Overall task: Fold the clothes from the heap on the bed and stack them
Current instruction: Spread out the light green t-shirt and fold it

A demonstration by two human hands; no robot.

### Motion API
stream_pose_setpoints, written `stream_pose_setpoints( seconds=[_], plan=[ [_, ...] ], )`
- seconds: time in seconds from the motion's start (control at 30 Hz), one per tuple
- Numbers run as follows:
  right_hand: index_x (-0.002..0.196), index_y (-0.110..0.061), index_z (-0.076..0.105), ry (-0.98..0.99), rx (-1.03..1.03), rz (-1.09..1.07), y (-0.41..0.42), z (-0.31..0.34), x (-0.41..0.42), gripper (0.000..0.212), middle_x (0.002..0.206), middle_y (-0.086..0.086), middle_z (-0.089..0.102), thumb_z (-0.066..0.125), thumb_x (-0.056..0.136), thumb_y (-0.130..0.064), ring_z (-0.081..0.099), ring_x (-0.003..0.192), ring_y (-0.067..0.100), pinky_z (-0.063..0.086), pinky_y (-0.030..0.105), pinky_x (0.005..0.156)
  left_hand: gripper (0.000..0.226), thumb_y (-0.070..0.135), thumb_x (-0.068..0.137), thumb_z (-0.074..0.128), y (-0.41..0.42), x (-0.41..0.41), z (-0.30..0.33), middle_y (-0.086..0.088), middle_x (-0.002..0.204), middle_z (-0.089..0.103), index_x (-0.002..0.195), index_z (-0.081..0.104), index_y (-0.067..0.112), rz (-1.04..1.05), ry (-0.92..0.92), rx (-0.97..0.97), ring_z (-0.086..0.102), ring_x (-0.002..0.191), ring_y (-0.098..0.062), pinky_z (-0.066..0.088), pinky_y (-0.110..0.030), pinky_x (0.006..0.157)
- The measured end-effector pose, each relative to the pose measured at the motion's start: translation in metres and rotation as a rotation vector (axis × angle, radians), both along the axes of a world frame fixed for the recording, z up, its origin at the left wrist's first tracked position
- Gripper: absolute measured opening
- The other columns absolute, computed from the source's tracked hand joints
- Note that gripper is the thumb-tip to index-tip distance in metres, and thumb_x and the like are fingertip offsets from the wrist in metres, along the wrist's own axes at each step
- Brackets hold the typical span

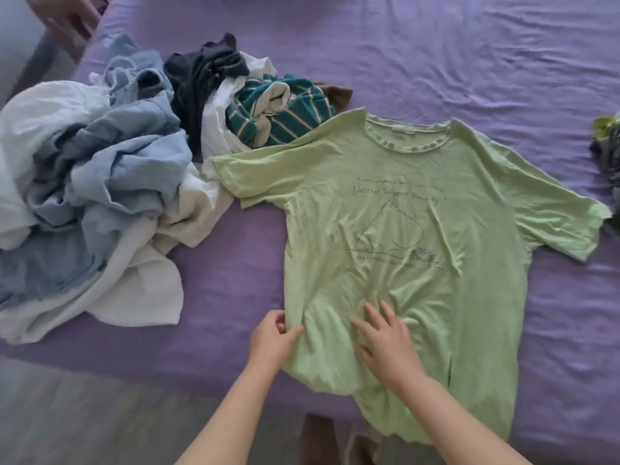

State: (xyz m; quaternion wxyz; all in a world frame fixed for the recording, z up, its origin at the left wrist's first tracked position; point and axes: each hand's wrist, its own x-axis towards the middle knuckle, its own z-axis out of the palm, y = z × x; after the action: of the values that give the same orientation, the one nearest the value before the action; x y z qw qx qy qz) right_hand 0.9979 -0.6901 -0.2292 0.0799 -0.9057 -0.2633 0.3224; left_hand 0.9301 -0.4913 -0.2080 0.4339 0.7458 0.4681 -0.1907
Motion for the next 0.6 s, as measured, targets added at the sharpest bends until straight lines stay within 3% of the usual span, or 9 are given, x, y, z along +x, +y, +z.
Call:
stream_pose_setpoints(
  seconds=[0.13, 0.23, 0.3, 0.4, 0.5, 0.6],
  plan=[
    [0.143, -0.034, 0.035, -0.003, 0.043, -0.008, -0.002, 0.003, -0.016, 0.048, 0.158, -0.001, 0.015, 0.044, 0.096, -0.039, 0.002, 0.146, 0.024, 0.011, 0.038, 0.116, 0.016, 0.018, 0.084, 0.071, 0.002, -0.030, 0.008, -0.007, 0.089, 0.070, 0.089, 0.068, 0.003, 0.058, -0.149, -0.087, 0.062, 0.081, -0.018, 0.049, -0.027, 0.072],
    [0.142, -0.032, 0.040, 0.025, 0.178, -0.057, 0.008, 0.008, -0.032, 0.048, 0.155, -0.002, 0.025, 0.048, 0.095, -0.041, 0.009, 0.146, 0.021, 0.016, 0.036, 0.115, 0.011, 0.016, 0.089, 0.065, 0.000, -0.043, 0.020, -0.005, 0.089, 0.067, 0.093, 0.064, 0.005, 0.183, -0.278, -0.219, 0.059, 0.075, -0.008, 0.046, -0.011, 0.063],
    [0.139, -0.031, 0.044, 0.085, 0.268, -0.122, 0.019, 0.013, -0.043, 0.047, 0.153, -0.004, 0.031, 0.052, 0.094, -0.043, 0.012, 0.145, 0.018, 0.019, 0.036, 0.114, 0.010, 0.015, 0.094, 0.059, -0.001, -0.049, 0.024, -0.010, 0.094, 0.067, 0.098, 0.059, 0.006, 0.211, -0.315, -0.268, 0.061, 0.078, -0.011, 0.049, -0.018, 0.069],
    [0.138, -0.030, 0.046, 0.156, 0.343, -0.200, 0.033, 0.016, -0.058, 0.048, 0.150, -0.004, 0.036, 0.053, 0.093, -0.043, 0.015, 0.144, 0.017, 0.020, 0.035, 0.114, 0.015, 0.024, 0.092, 0.063, 0.005, -0.055, 0.027, -0.008, 0.099, 0.070, 0.099, 0.060, 0.011, 0.101, -0.258, -0.224, 0.065, 0.087, -0.017, 0.052, -0.035, 0.081],
    [0.140, -0.028, 0.044, 0.152, 0.346, -0.234, 0.036, 0.012, -0.069, 0.049, 0.150, -0.003, 0.036, 0.052, 0.094, -0.042, 0.017, 0.144, 0.017, 0.020, 0.035, 0.115, 0.023, 0.027, 0.081, 0.075, 0.016, -0.067, 0.028, 0.001, 0.096, 0.073, 0.099, 0.069, 0.014, -0.193, -0.122, -0.219, 0.068, 0.090, -0.014, 0.054, -0.034, 0.082],
    [0.139, -0.026, 0.045, 0.142, 0.346, -0.288, 0.036, 0.009, -0.075, 0.046, 0.149, -0.002, 0.038, 0.051, 0.095, -0.038, 0.020, 0.144, 0.018, 0.021, 0.037, 0.115, 0.022, 0.021, 0.079, 0.077, 0.025, -0.084, 0.034, -0.002, 0.100, 0.073, 0.099, 0.073, 0.014, -0.202, -0.241, -0.355, 0.067, 0.095, -0.012, 0.052, -0.030, 0.087]
  ],
)
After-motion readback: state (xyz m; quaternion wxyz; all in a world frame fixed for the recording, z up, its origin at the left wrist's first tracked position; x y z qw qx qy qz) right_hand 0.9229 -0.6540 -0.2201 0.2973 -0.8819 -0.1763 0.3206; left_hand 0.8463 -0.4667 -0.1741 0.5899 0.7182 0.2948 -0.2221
